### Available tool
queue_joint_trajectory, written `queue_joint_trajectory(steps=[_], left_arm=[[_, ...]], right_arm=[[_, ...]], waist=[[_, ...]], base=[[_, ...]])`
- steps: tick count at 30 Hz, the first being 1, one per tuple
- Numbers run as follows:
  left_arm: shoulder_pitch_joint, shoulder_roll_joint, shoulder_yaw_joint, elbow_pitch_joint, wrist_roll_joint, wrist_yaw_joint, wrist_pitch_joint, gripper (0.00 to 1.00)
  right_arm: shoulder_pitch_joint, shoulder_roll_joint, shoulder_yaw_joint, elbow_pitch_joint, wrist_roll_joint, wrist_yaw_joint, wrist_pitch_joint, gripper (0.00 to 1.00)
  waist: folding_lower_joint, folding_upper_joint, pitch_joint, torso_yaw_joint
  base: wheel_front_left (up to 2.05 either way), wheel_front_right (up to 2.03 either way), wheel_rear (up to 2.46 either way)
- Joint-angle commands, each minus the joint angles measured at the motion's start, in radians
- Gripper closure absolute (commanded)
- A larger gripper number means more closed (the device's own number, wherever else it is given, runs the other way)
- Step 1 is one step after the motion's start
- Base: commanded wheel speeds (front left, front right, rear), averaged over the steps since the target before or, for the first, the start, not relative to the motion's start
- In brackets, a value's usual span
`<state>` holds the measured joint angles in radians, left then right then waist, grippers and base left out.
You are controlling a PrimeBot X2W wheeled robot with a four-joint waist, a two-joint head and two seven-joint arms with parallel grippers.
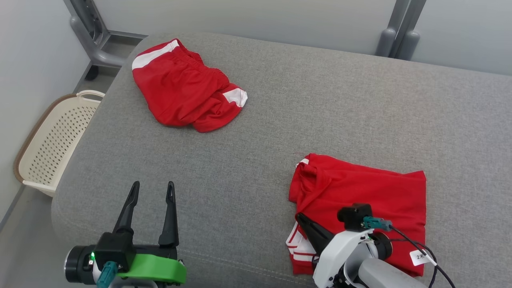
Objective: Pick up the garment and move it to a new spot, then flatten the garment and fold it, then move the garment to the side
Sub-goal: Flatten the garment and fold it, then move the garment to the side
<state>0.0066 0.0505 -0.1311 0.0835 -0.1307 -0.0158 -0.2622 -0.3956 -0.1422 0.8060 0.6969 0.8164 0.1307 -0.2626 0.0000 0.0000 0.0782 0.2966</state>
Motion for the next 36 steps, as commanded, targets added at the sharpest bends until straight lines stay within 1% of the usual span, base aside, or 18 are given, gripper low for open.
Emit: queue_joint_trajectory(steps=[1,7,9,12,16,20,21,22,23,25,30,36], left_arm=[[-0.004,0.000,0.000,0.000,-0.006,0.006,-0.002,0.00],[0.003,0.000,-0.002,0.001,-0.008,0.008,-0.002,0.00],[0.003,0.000,-0.002,-0.001,-0.010,0.011,-0.002,0.00],[0.006,0.000,0.000,-0.003,-0.013,0.014,-0.002,0.00],[0.010,0.000,0.004,-0.008,-0.017,0.018,-0.002,0.00],[0.013,0.000,0.005,-0.013,-0.018,0.020,-0.002,0.00],[0.014,0.000,0.006,-0.015,-0.019,0.021,-0.002,0.00],[0.015,0.000,0.007,-0.016,-0.019,0.021,-0.002,0.00],[0.016,0.000,0.007,-0.018,-0.018,0.021,-0.002,0.00],[0.018,0.000,0.010,-0.019,-0.017,0.023,-0.002,0.00],[0.019,0.000,0.014,-0.028,-0.004,0.016,-0.002,0.00],[0.026,0.000,0.021,-0.034,0.016,0.012,-0.002,0.00]], right_arm=[[-0.014,-0.003,0.009,0.014,0.007,0.000,-0.004,1.00],[-0.022,0.015,0.028,0.034,0.005,0.000,-0.004,1.00],[-0.022,0.019,0.040,0.022,0.009,0.000,-0.004,1.00],[-0.018,0.004,0.049,-0.001,0.011,0.000,-0.004,1.00],[0.003,-0.032,-0.006,-0.090,-0.010,0.000,-0.004,1.00],[0.055,-0.076,-0.122,-0.194,-0.042,0.000,-0.004,1.00],[0.071,-0.082,-0.152,-0.220,-0.054,0.000,-0.004,0.95],[0.086,-0.091,-0.189,-0.239,-0.068,0.000,-0.004,0.53],[0.102,-0.099,-0.219,-0.256,-0.080,0.000,-0.004,0.00],[0.131,-0.105,-0.282,-0.283,-0.104,0.000,-0.004,0.00],[0.176,-0.118,-0.391,-0.313,-0.159,0.000,-0.004,0.00],[0.211,-0.128,-0.480,-0.272,-0.190,0.000,-0.004,0.00]], waist=[[0.0000,0.0000,-0.001,0.005],[0.0000,0.0000,-0.004,0.012],[0.0000,0.0000,-0.004,0.012],[0.0000,0.0000,-0.003,0.008],[0.0000,0.0000,-0.001,-0.005],[0.0000,0.0000,0.000,-0.017],[0.0000,0.0000,0.000,-0.021],[0.0000,0.0000,0.001,-0.024],[0.0000,0.0000,0.001,-0.027],[0.0000,0.0000,0.000,-0.036],[0.0000,0.0000,-0.005,-0.054],[0.0000,0.0000,-0.017,-0.072]], base=[[0.00,0.00,0.00],[0.00,0.00,0.00],[0.00,0.00,0.00],[0.00,0.00,0.00],[0.00,0.00,0.00],[0.00,0.00,0.00],[0.00,0.00,0.00],[0.00,0.00,0.00],[0.00,0.00,0.00],[0.00,0.00,0.00],[0.00,0.00,0.00],[0.00,0.00,0.00]])
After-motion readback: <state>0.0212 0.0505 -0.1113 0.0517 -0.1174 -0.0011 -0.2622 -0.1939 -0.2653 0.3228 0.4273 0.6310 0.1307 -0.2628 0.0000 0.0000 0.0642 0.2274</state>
